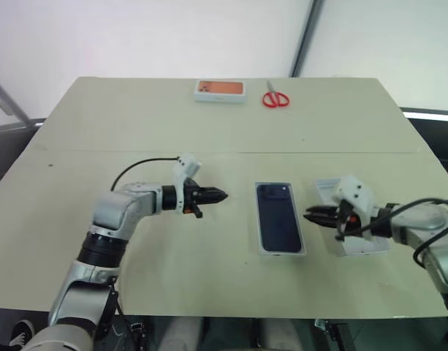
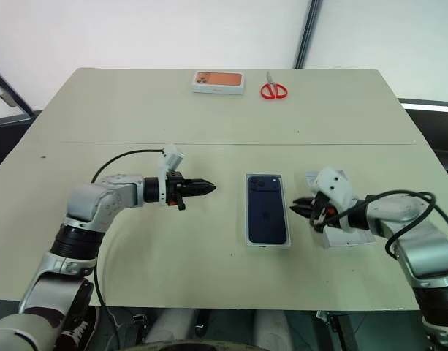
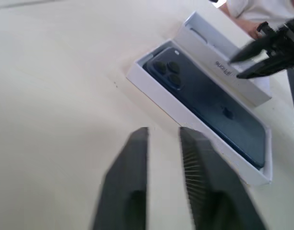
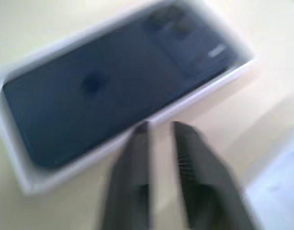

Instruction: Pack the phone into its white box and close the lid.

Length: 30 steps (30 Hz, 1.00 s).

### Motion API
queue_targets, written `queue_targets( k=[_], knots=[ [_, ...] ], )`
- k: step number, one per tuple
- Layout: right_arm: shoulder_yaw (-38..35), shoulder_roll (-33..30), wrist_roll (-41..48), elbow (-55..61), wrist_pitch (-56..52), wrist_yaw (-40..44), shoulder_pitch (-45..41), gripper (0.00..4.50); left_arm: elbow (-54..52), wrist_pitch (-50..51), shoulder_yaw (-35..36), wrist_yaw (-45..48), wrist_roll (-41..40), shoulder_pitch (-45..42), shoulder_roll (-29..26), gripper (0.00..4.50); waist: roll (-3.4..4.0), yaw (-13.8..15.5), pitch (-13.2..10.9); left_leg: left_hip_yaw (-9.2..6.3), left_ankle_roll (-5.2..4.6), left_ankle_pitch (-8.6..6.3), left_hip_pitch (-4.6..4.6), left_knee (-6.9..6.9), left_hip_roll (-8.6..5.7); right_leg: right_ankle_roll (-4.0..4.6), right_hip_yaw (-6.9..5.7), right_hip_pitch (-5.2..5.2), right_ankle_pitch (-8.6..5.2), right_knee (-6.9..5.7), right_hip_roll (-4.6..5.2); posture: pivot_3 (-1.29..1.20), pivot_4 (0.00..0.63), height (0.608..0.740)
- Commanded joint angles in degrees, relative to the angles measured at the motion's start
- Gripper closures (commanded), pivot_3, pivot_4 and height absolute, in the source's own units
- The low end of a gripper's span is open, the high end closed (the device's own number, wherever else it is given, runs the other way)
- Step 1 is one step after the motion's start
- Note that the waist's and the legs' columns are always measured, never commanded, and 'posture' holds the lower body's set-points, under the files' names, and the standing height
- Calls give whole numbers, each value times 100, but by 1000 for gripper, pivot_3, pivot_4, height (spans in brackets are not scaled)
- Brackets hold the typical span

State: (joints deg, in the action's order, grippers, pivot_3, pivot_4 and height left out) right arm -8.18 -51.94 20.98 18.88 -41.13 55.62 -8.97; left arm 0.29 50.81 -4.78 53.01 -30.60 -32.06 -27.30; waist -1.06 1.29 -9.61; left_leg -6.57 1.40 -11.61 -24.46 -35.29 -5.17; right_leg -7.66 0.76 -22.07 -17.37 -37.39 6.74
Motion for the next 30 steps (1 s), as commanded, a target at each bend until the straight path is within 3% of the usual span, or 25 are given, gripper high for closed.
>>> queue_targets(
  k=[1, 4, 16, 24, 30],
  knots=[
    [-224, -185, 67, 255, -479, -300, -80, 1562, -351, -517, 235, 361, -86, 235, -242, 1627, 0, -10, 0, 0, 0, 0, -1, 2, 0, 0, 0, -2, 0, 2, 0, 0, 150, 740],
    [-271, -239, -9, 410, -913, -679, -77, 42, -464, -798, 405, 645, -180, 531, -450, 74, 1, -58, 0, 2, 0, 0, -2, 3, 0, 1, 3, -4, 0, 2, 3, 0, 150, 740],
    [-699, 305, 346, 1475, -3596, -2221, -183, 9, -417, -2813, 625, 1402, 173, 1199, -786, 23, 5, -55, -2, 7, 0, 0, -5, 7, 7, 4, 10, -13, 0, 3, 7, 0, 150, 740],
    [-556, 609, 295, 2304, -4579, -2848, -117, 9, -285, -3276, 512, 1808, 200, 1387, -780, 23, 10, -64, -4, 9, -1, 0, -5, 9, 8, 5, 11, -16, 0, 2, 6, 0, 150, 740],
    [-576, 1092, 315, 2411, -5078, -3077, -329, 9, -471, -3018, 517, 1930, -38, 1533, -761, 23, 10, -70, -4, 9, -1, 0, -5, 10, 8, 4, 11, -16, 1, 2, 4, 0, 150, 740]
  ],
)
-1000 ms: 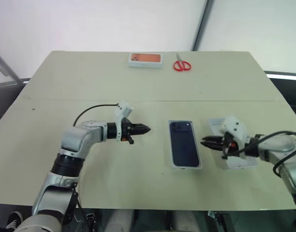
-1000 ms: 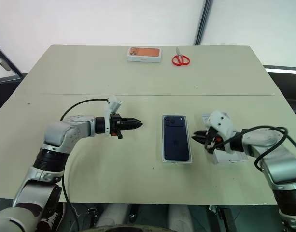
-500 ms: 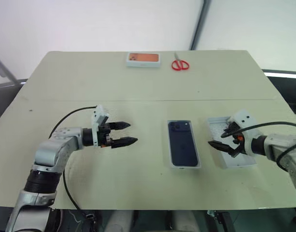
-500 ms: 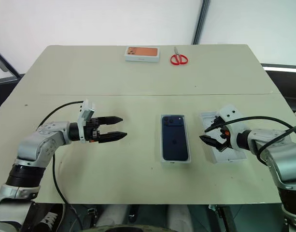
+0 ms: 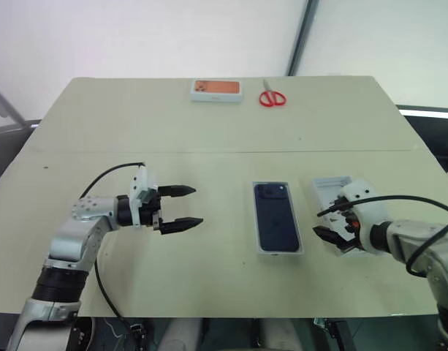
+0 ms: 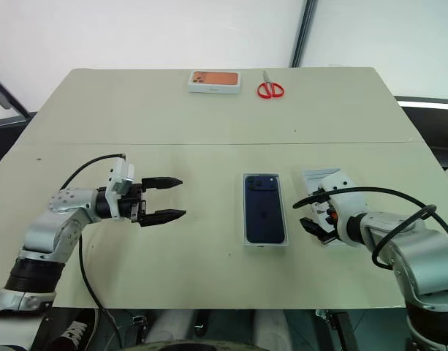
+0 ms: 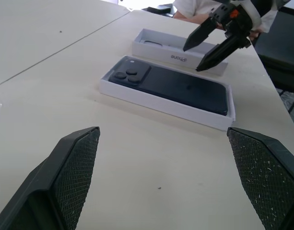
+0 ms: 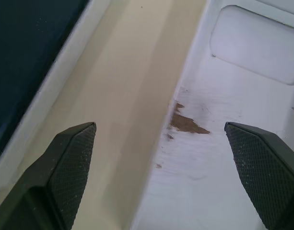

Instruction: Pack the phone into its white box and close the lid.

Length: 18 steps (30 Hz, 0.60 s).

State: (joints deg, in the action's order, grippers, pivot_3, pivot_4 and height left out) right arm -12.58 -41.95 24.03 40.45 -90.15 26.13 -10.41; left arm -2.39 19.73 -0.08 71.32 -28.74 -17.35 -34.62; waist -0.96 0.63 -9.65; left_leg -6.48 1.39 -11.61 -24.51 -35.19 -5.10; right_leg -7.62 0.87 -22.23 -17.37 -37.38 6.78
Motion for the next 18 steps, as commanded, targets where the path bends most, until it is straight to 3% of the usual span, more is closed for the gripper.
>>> queue_targets(
  k=[1, 12, 15, 18],
  knots=[
    [-99, 60, 23, 269, -189, -117, -185, 9, -220, 152, 57, 117, -278, 76, -34, 23, 0, -8, 0, 0, 0, 0, 0, 0, 0, 0, 0, 0, 0, 0, -1, 0, 150, 740],
    [-149, 144, 121, 211, -234, -247, -59, 9, -401, 321, -11, 106, -395, 129, -9, 23, 0, -3, 0, -1, 0, 0, 1, 0, -1, 0, -1, 1, 0, -1, -2, 0, 150, 740],
    [-38, 68, -69, 46, -120, -416, 30, 844, -537, 351, -49, 8, -406, 151, 52, 0, 1, -3, 0, -1, 0, 0, 1, 0, -1, 0, -1, 1, 0, -1, -2, 0, 150, 740],
    [66, 33, -154, -37, -2, -516, 107, 2417, -614, 358, -48, -55, -414, 150, 74, 0, 0, -2, 0, 0, 0, 0, 1, 0, -1, 0, -1, 1, 0, -1, -2, 0, 150, 740]
  ],
)
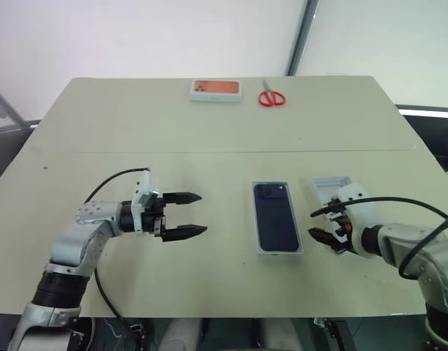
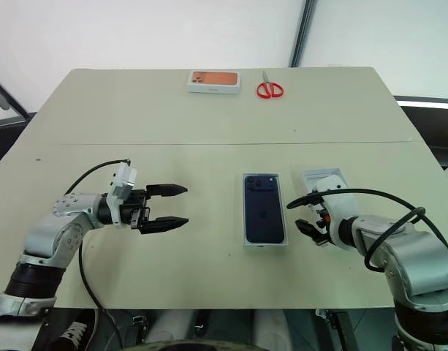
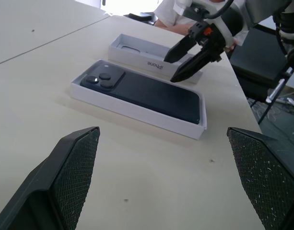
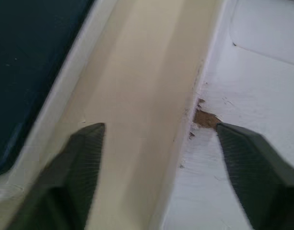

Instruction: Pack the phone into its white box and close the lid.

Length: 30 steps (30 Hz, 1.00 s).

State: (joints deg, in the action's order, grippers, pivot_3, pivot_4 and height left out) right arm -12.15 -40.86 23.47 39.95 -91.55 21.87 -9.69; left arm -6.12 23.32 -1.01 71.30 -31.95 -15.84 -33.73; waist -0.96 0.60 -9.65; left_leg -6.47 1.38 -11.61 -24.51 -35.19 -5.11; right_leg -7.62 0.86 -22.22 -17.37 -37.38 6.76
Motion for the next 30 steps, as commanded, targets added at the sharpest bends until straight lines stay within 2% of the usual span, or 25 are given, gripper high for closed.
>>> queue_targets(
  k=[1, 4, 11, 15, 18, 20, 24, 27, 30],
  knots=[
    [-6, 21, -107, -6, 84, -128, 17, 2960, -255, -8, 49, -70, -90, -2, -13, 0, 0, 0, 0, 0, 0, 0, 0, -1, 1, 0, 0, 0, 0, 0, 0, 0, 150, 740],
    [-4, 142, -125, -24, 36, -196, 4, 4481, -268, -23, 53, -99, -80, -7, -16, 0, -1, -12, 2, -1, 0, 0, 2, 0, 2, 0, 0, 2, 0, -1, 0, 0, 150, 740],
    [-131, 467, -155, -139, -90, -380, -283, 4481, -213, 15, 84, -133, -100, -52, -43, 0, -4, -30, 3, -1, 0, 0, 5, -2, 3, 1, 0, 5, 0, -1, -4, 0, 150, 740],
    [-836, 1263, -91, -323, 183, -434, -1427, 4481, -134, 76, 167, -339, -121, -122, 30, 0, 12, -115, -7, 2, 0, 1, 3, 1, 3, 1, 2, -4, 0, -8, -6, 0, 150, 740],
    [-1468, 1960, 360, -360, -52, -47, -2105, 4481, 22, 122, 239, -446, -131, -220, 30, 0, 14, -133, -7, 1, 1, 1, 2, 10, 3, -1, 2, -11, 0, -10, -10, 0, 150, 740],
    [-1797, 2422, 781, -466, -91, -35, -2261, 4481, 121, 51, 246, -592, -43, -279, 53, 0, 12, -132, -6, -2, 1, 1, 2, 16, 4, -1, 2, -12, 0, -9, -15, 0, 150, 740],
    [-2299, 3122, 2268, -744, -95, -108, -2300, 4481, 201, -163, 233, -878, 108, -335, 189, 0, 16, -134, -8, 2, 1, 2, 2, 9, 0, -1, 7, -11, 1, -16, -8, 0, 150, 740],
    [-2514, 3441, 3916, -1241, -95, -760, -2149, 4481, 220, -171, 258, -1056, 134, -365, 292, 0, 15, -136, -8, 2, 2, 3, 5, 5, 0, 0, 8, -9, 1, -18, -6, 0, 150, 740],
    [-2314, 3533, 5490, -1450, -94, -1594, -1784, 4481, 170, -122, 291, -1197, 104, -378, 375, 0, 15, -140, -8, 1, 3, 3, 4, 12, 1, 0, 9, -12, 1, -18, -5, 0, 150, 740]
  ],
)
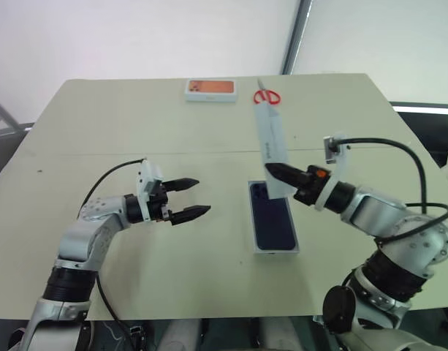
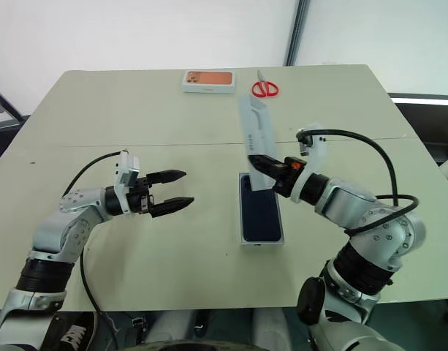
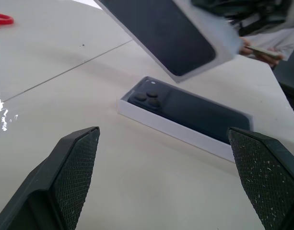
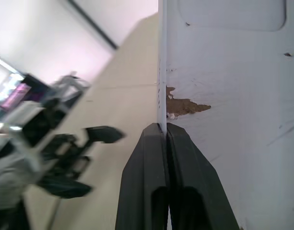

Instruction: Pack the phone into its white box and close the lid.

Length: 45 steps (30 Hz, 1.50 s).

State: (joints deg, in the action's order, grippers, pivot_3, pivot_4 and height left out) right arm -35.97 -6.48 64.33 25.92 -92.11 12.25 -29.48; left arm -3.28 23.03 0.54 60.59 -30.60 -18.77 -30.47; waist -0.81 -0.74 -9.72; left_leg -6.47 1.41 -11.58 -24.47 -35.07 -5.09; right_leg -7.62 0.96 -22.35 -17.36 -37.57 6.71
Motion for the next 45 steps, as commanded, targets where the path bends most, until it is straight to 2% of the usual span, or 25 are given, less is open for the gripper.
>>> queue_targets(
  k=[1, 4, 6, 15, 23, 26, 27, 33, 40, 43, 45],
  knots=[
    [427, -167, 2232, -120, 306, -1043, 451, 4481, -133, -96, 141, -177, -26, -80, 78, 0, 1, -14, 0, 1, 0, 0, -1, 2, 0, 0, 2, -3, 0, 0, 2, 0, 150, 740],
    [1559, -1182, 4393, -215, 1673, -2277, 1133, 4481, -178, 19, 168, -319, -72, -67, 143, 0, 2, -23, -2, 6, -1, 0, -2, -1, 0, 0, 11, -5, 0, 1, 9, 0, 150, 740],
    [2026, -1546, 4827, -119, 2292, -2488, 1371, 4481, -231, 38, 163, -388, -91, -49, 182, 0, 1, -30, -1, 9, -2, 0, -2, -5, 1, 0, 13, -1, 0, 1, 10, 0, 150, 740],
    [3197, -1933, 4867, 334, 3644, -2503, 1970, 4481, -446, 135, 143, -524, -179, 82, 261, 0, 1, -22, -1, 8, -5, -1, -1, -6, 4, -2, 7, 1, -1, 2, -9, 0, 150, 740],
    [3875, -1844, 4867, 443, 4303, -3157, 2226, 4481, -579, 188, 117, -460, -211, 330, 186, 0, 0, -7, -1, 7, -5, -1, -1, -7, 4, 0, 8, 1, -2, 2, -6, 0, 150, 740],
    [3967, -1766, 4867, 331, 4468, -3426, 2226, 4500, -610, 259, 63, -350, -273, 424, 189, 796, 0, -7, -1, 7, -5, -1, -1, -6, 4, 0, 8, 1, -2, 2, -6, 0, 150, 740],
    [3979, -1733, 4867, 299, 4510, -3485, 2239, 4500, -628, 256, 40, -311, -282, 468, 199, 1221, 1, -6, -1, 7, -5, -1, -1, -6, 4, 0, 8, 1, -2, 2, -6, 0, 150, 740],
    [3958, -1647, 4867, 136, 4545, -3556, 2272, 4500, -651, 35, -340, -448, -27, 690, 530, 4374, 1, 7, -1, 6, -5, -2, -1, -6, 4, 1, 9, 3, -2, 5, -4, 0, 150, 740],
    [3824, -1725, 4867, -57, 4445, -3417, 2306, 4500, -374, -435, -761, -750, 475, 654, 1065, 4443, 0, 9, -1, 6, -5, -2, 0, -6, 3, 1, 9, 4, -2, 7, -2, 0, 150, 740],
    [3711, -1838, 4867, -196, 4439, -3450, 2275, 3603, -276, -437, -824, -760, 503, 574, 1201, 4500, 1, 12, 0, 7, -5, -2, -1, -5, 3, 1, 6, 4, -2, 7, -4, 0, 150, 740],
    [3664, -1905, 4867, -226, 4461, -3453, 2241, 2698, -186, -487, -860, -770, 550, 535, 1259, 4500, 0, 12, -1, 6, -6, -2, -1, -7, 2, 0, 5, 6, -2, 7, -4, 0, 150, 740]
  ],
)
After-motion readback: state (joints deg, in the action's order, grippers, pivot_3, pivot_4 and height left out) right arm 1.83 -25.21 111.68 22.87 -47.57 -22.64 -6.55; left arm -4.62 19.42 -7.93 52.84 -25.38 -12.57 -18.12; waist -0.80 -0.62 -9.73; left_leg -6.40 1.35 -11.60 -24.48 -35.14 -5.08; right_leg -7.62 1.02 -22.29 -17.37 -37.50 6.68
